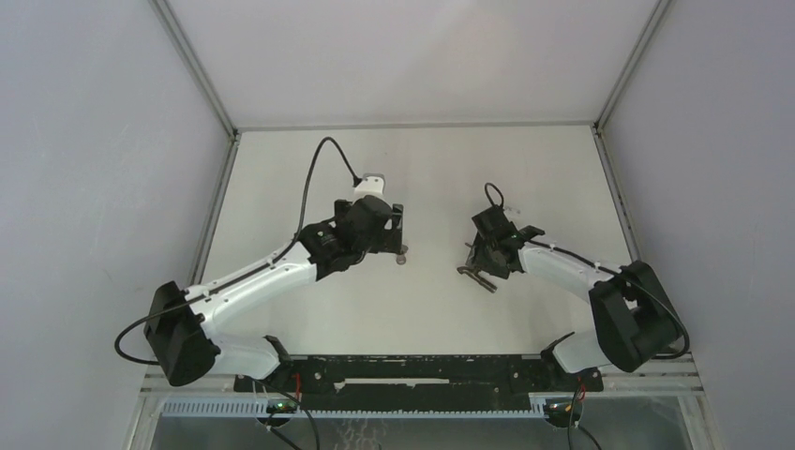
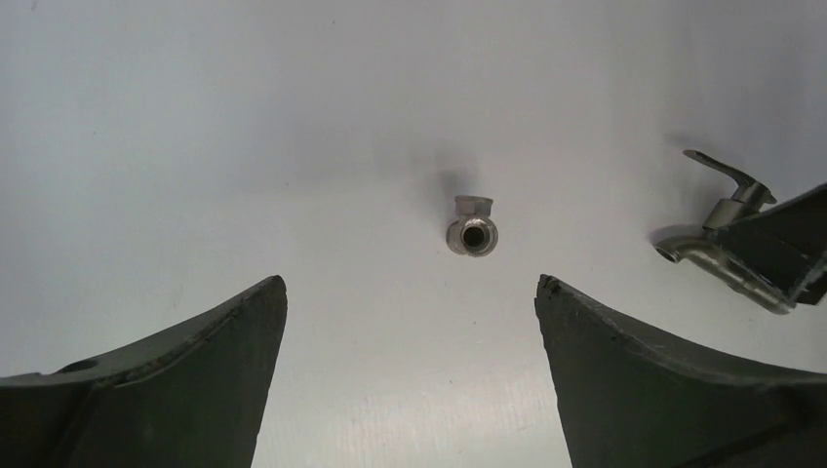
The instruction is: Install the water faucets
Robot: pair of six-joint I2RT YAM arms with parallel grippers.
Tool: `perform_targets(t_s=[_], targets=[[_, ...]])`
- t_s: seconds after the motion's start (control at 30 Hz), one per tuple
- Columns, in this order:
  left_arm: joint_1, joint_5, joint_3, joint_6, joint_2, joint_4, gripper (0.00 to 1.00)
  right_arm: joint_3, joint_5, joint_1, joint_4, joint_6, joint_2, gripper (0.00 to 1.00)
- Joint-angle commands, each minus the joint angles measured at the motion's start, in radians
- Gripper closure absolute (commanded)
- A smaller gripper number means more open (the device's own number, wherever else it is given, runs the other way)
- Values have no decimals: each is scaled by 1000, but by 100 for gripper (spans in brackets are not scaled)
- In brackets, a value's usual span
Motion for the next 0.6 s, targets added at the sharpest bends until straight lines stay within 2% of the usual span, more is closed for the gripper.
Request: perform_targets(t_s=[0.0,0.13,0.4,0.47,0.57], targets=[[23,58,13,-52,-78,-23,0,5,-16,-19,34,68,28,36],[72,102,-28,-85,-132,-18,0,-56,-118,-24,74,54,21,31],[126,126,-33,-71,-189,-19,0,-40,-356,175,224,218,-17,30],[127,132,-31,-72,-190,-24,0,-2,-335,181,179,199,-32,30],[127,150,-43,-72,-189,-12,0,40,-196,162,79,132,-42,30]])
